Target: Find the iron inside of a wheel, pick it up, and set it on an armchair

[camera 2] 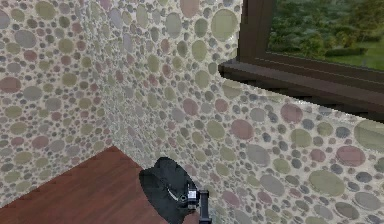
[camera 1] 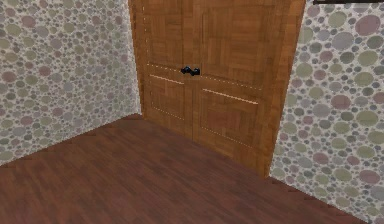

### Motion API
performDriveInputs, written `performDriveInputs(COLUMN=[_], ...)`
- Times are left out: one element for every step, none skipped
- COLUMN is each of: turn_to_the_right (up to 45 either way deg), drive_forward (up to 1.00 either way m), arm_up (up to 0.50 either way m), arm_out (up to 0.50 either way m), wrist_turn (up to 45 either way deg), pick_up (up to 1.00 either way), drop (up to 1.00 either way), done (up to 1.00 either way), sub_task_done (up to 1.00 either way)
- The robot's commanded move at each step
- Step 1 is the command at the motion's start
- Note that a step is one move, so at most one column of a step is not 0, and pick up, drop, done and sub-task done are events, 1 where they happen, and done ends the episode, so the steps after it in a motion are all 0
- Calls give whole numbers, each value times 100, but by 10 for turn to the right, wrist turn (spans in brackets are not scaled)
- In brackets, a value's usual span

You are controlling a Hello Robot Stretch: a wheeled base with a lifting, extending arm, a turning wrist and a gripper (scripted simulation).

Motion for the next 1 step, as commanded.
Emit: performDriveInputs(turn_to_the_right=[0], drive_forward=[0], arm_up=[-30], arm_out=[0], wrist_turn=[0], pick_up=[0], drop=[0], done=[0], sub_task_done=[0])
